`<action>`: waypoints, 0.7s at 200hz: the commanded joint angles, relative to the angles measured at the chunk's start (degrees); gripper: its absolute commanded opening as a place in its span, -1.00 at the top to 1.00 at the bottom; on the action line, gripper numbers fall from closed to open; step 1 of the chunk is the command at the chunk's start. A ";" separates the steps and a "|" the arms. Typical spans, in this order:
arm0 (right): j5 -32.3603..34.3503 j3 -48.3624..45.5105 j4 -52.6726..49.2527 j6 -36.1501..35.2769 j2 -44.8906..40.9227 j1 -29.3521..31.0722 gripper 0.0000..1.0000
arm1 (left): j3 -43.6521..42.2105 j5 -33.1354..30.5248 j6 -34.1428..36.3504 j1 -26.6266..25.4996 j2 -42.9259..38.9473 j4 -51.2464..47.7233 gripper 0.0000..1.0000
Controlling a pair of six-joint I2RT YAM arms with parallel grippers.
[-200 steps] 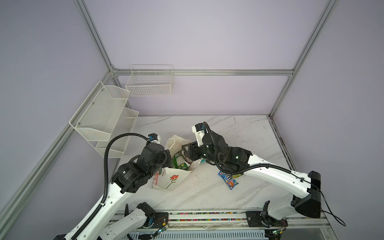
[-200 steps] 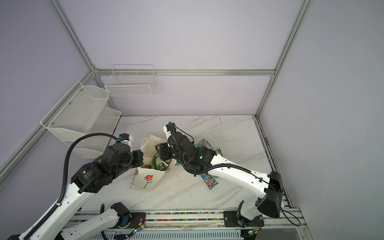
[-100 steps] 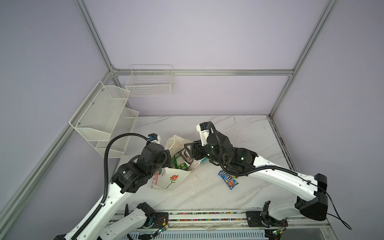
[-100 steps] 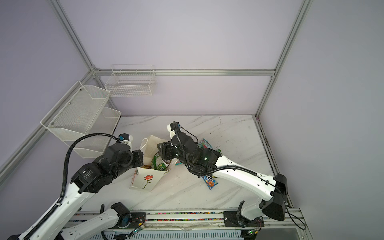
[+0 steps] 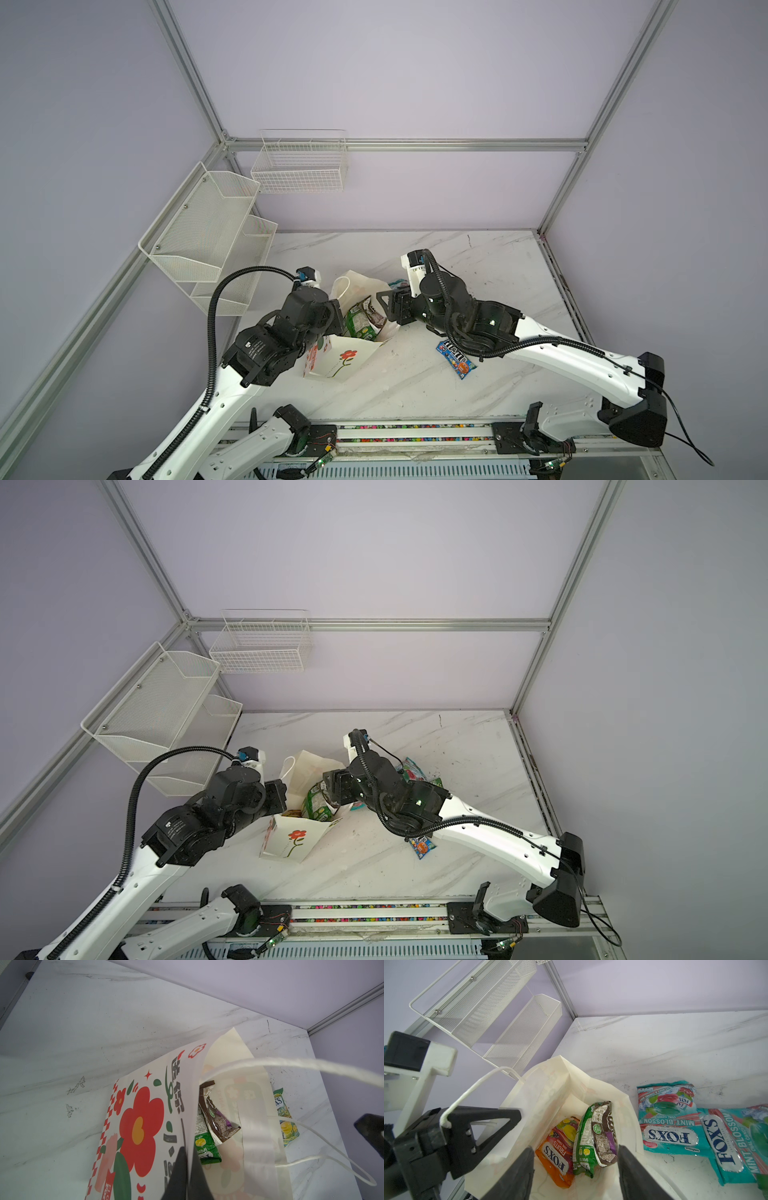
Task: Place the snacks into the paper bag
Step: 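Raise the right gripper out of the paper bag toward the remaining snacks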
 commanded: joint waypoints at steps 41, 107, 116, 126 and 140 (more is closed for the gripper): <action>6.55 -0.17 -4.67 0.05 -3.15 0.21 -0.42 | -1.43 -0.69 -0.45 0.00 -1.34 6.03 1.00; 11.14 1.36 -10.12 -0.49 -3.84 -2.76 -0.50 | -1.31 -0.65 -0.36 0.01 -1.35 6.02 1.00; 10.88 1.18 -10.39 -0.72 -4.42 -3.74 -0.51 | -1.35 -0.65 -0.36 0.00 -1.45 6.04 1.00; 10.39 0.87 -10.82 -0.95 -5.08 -5.16 -0.52 | -1.50 -0.71 -0.36 0.00 -1.53 6.01 1.00; 9.68 0.49 -11.43 -1.08 -5.75 -6.89 -0.52 | -1.57 -0.72 -0.36 0.00 -1.60 6.03 1.00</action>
